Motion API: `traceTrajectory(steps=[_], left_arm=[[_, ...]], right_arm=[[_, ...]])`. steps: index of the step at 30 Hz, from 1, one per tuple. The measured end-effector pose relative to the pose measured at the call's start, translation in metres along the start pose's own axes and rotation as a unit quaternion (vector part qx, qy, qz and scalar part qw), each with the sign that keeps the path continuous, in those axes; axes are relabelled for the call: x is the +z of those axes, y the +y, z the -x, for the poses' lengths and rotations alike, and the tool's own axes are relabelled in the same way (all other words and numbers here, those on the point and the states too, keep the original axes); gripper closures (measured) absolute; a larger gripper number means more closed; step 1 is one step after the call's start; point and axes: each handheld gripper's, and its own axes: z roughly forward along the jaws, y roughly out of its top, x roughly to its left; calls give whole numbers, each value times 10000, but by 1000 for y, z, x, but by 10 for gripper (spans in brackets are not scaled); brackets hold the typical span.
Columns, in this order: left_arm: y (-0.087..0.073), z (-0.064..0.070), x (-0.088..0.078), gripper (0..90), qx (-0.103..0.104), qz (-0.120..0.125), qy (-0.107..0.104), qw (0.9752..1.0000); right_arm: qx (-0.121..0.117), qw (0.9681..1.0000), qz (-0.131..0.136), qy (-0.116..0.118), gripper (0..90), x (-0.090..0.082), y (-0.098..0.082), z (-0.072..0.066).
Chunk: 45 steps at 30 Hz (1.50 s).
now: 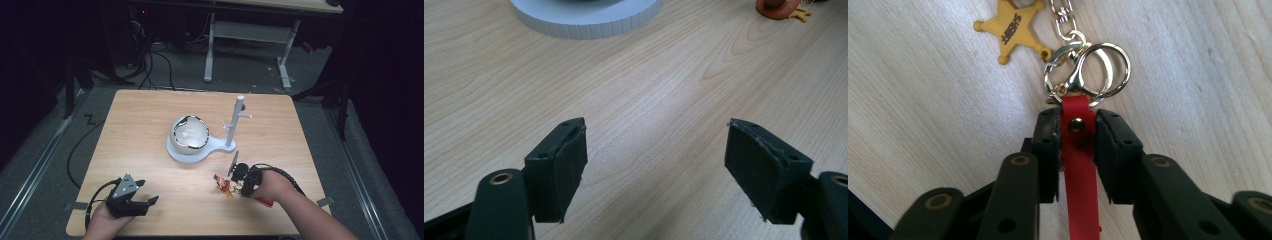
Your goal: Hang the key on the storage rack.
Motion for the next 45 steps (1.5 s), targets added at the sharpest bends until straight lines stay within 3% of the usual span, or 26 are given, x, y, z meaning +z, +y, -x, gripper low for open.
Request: traceTrajectory(steps=[21,30,36,45], left_arm=[[-2,1,3,258,-37,-21,-33,10000],[-2,2,2,256,-9,3,-32,10000],[-2,2,2,256,-9,-9,-40,10000],[-2,2,3,256,11,-20,-58,10000]], right_arm=[[162,9998,-91,49,748,-5,2,0],[331,9992,222,56,749,-49,-1,2],[427,9986,297,2,749,-77,-7,5],[679,9966,415,-224,749,-113,-26,20]])
